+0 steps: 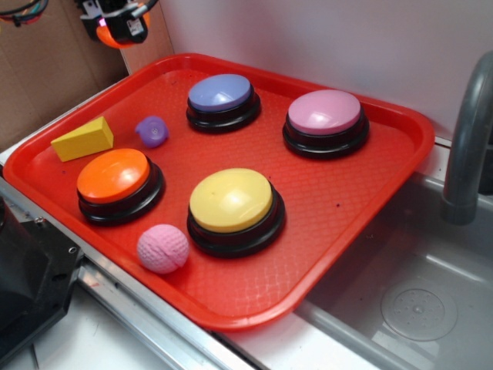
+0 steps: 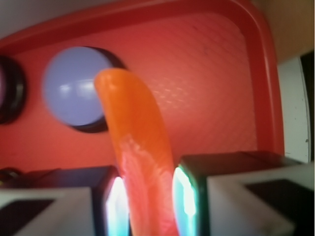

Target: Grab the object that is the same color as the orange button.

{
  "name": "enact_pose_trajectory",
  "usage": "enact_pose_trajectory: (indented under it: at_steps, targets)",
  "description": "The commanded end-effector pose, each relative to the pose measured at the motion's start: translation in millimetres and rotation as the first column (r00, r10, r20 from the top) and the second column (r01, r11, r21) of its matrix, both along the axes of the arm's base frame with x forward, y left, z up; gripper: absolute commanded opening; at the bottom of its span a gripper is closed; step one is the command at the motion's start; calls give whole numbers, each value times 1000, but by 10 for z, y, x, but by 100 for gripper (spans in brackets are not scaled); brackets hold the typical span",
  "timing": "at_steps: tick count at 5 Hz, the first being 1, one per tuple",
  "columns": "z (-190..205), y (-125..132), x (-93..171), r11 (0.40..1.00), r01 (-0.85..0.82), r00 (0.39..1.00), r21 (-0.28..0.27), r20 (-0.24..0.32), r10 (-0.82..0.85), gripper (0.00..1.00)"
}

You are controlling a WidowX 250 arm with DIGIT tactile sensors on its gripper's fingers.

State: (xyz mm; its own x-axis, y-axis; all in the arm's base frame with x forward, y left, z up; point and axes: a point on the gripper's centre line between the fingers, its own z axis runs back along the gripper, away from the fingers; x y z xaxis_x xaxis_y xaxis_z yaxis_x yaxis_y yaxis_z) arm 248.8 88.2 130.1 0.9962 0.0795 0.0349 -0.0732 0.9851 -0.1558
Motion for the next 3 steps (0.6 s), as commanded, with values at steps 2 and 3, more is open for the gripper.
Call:
enact_pose_trajectory:
  at_steps: [2, 3]
  targets:
    - [260, -781, -244, 994, 104, 994, 42, 33, -106, 0]
    - [148, -663, -129, 998, 54, 998, 22, -46, -53, 0]
